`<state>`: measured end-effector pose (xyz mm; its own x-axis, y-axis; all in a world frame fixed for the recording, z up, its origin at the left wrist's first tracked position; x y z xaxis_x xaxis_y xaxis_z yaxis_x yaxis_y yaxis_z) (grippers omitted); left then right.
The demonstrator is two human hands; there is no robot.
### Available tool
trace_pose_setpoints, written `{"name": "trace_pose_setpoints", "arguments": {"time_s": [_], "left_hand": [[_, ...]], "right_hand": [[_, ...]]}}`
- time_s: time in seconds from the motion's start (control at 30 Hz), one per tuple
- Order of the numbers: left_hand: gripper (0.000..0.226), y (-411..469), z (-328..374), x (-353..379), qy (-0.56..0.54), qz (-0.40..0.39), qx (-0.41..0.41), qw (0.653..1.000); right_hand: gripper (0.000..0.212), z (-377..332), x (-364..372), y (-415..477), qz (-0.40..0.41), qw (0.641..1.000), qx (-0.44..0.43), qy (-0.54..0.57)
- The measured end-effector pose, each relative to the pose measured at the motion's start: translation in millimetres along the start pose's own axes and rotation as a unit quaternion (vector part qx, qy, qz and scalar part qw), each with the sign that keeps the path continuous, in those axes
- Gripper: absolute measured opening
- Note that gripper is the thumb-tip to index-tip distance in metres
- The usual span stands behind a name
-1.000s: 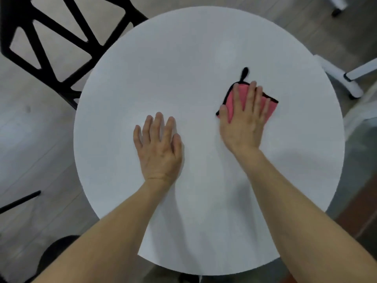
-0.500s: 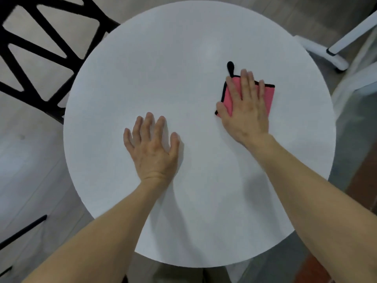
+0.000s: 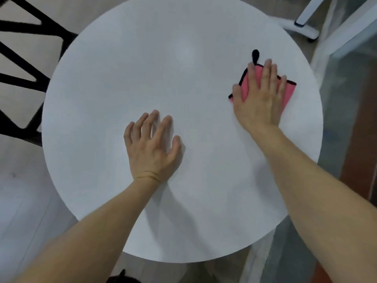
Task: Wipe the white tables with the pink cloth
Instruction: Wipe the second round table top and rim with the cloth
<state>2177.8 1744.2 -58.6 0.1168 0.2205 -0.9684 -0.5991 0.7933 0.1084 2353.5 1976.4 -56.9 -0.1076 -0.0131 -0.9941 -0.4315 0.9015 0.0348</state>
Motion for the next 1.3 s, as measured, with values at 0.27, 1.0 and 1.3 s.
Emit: {"name": "trace_pose_setpoints", "arguments": {"time_s": [0.27,1.0,1.3], "left_hand": [[0.048,-1.8,-1.6,-1.8,-0.007,0.019,0.012,1.0],[0.042,-1.9,-0.6,0.0,-0.002,0.005,0.004,1.0],[0.044,-0.8,-3.5,1.2,0.008,0.023,0.021,0.999]], "right_hand": [[0.066,-52.3,2.2,-127.5,-0.064,0.939,-0.334,0.048],[0.07,20.7,-3.3,-131.0,0.005,0.991,-0.121,0.057],[0.07,-81.1,5.1,-81.6,-0.006,0.992,-0.122,0.043]]}}
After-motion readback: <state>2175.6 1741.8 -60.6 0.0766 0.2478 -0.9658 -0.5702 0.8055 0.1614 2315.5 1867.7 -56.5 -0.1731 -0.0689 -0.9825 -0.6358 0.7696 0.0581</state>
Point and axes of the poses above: each hand's wrist, its own y-axis towards the middle knuckle, its own x-axis out of the palm, z = x × y, the point moved 4 cm from there along y, towards the middle knuckle, and after that the axes turned 2 degrees about -x, right-handed, at the moved point
